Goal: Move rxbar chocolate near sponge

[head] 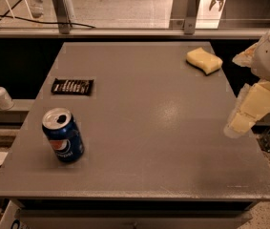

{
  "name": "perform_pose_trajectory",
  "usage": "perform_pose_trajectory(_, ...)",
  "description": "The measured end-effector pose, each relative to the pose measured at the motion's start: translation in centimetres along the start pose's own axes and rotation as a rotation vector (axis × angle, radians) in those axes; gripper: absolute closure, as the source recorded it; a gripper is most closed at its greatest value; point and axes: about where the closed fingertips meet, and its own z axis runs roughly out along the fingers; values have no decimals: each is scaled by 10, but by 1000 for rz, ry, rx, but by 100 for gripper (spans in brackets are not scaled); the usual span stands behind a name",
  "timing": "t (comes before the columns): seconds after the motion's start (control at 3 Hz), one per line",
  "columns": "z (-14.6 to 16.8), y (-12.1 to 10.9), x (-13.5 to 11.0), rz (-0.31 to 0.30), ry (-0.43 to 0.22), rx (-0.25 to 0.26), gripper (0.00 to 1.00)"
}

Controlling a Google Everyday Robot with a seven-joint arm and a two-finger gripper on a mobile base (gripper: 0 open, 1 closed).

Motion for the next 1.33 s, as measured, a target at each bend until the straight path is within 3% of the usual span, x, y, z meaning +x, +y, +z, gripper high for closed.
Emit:
perform_pose_trajectory(0.33,29,8,-10,59,-126,-52,0)
perform_pose_trajectory(1.0,78,28,-51,73,-427,-149,0)
perform_pose_trajectory(1.33,73,31,-63,71,-467,-159,0)
